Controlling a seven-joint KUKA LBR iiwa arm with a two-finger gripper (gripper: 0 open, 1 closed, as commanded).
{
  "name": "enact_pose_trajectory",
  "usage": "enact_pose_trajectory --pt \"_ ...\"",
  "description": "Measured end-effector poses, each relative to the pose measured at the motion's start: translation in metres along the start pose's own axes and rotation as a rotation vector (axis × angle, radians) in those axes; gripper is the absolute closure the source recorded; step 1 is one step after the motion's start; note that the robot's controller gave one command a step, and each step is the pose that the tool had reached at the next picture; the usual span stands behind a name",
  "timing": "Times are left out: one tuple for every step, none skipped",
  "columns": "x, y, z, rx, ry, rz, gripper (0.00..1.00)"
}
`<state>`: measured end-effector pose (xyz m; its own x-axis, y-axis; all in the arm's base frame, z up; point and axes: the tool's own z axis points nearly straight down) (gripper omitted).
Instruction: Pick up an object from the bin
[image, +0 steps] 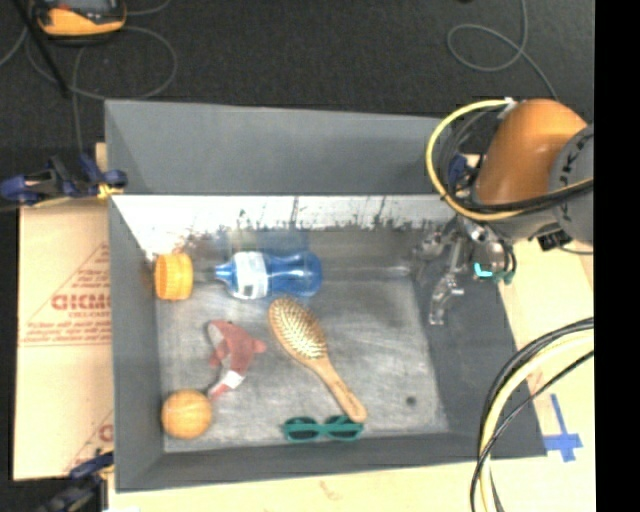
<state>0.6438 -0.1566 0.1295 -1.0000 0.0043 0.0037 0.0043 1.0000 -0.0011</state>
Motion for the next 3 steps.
enact_pose_trajectory --pt "-0.002 0.000 -0.005 0.002 -0.008 -0.003 0.00" --pt "-0.002 0.006 0.033 0.004 -0.014 -0.137 0.00" --pt "0.014 0.050 -0.005 -0.001 0.000 -0.220 0.00"
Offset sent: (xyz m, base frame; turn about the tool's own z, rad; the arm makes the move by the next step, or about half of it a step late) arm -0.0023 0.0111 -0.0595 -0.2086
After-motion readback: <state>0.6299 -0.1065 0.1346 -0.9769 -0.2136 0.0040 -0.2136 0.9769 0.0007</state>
